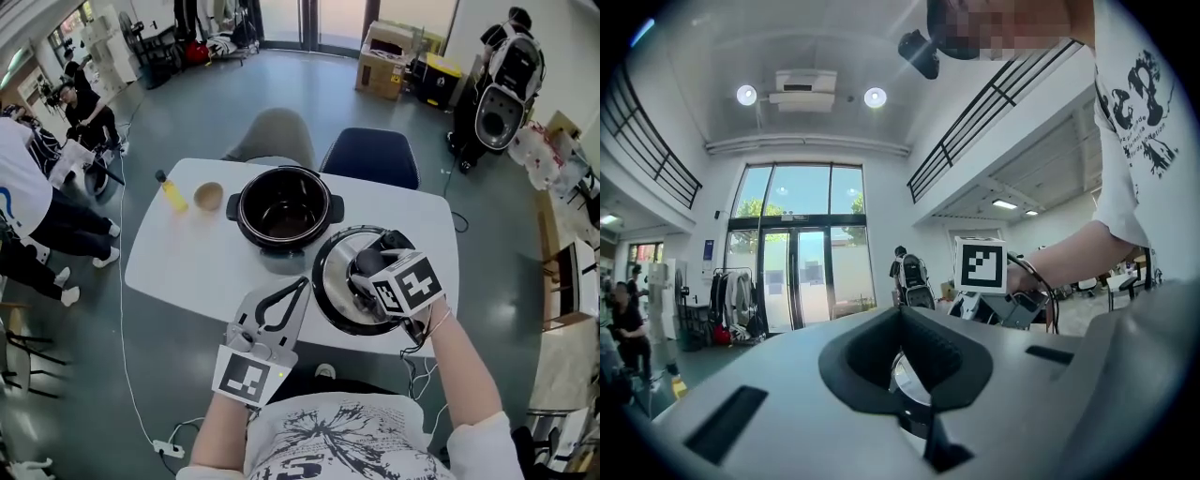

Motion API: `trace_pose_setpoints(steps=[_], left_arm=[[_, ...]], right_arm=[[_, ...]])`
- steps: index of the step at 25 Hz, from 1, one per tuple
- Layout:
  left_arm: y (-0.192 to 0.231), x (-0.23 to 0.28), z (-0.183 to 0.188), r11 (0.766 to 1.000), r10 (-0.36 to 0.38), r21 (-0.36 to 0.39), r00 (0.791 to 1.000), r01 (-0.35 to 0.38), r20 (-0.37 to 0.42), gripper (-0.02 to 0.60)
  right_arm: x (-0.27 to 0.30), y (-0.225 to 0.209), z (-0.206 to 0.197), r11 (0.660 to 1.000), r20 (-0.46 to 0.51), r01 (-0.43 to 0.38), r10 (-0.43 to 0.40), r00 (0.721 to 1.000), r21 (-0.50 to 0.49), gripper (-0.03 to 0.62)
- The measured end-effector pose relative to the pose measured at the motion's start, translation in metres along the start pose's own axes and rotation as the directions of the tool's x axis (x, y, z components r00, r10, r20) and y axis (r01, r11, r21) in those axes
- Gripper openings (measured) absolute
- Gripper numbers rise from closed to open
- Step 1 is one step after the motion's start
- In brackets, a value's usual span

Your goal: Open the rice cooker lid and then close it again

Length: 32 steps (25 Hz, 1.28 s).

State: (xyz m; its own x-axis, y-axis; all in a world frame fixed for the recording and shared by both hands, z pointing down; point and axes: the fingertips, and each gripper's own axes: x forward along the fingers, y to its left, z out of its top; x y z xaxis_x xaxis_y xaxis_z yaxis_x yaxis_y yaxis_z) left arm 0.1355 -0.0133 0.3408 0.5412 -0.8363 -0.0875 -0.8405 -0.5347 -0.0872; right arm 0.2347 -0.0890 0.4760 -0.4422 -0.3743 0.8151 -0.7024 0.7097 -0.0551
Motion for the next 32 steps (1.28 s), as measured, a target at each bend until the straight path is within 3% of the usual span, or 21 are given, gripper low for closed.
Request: trace_pose_setpoints(steps=[8,14,20,32], left_arm=[[0.017,0.001,0.008,0.999,0.001,0.046,1.000,-0.002,0.012,0.014],[0.053,0.003,0.019,0.999,-0.023,0.048,0.999,0.021,0.049,0.014],[0.114,0.008,0.021,0.999,-0.017,0.043,0.998,0.014,0.059,0.014],[0.270,0.019,0.013,0.998,-0.032,0.053,0.999,0.030,0.031,0.014]], right_arm=[[0.004,0.008,0.023,1.000,0.017,0.007,-0.006,1.000,-0.026,0.293],[0.005,0.017,0.073,0.997,0.051,0.050,-0.047,0.998,-0.061,0.294],[0.027,0.028,0.129,0.997,0.074,0.053,-0.049,0.996,-0.064,0.294],[0.123,0.051,0.249,0.999,0.053,0.038,-0.036,0.998,-0.034,0.295]])
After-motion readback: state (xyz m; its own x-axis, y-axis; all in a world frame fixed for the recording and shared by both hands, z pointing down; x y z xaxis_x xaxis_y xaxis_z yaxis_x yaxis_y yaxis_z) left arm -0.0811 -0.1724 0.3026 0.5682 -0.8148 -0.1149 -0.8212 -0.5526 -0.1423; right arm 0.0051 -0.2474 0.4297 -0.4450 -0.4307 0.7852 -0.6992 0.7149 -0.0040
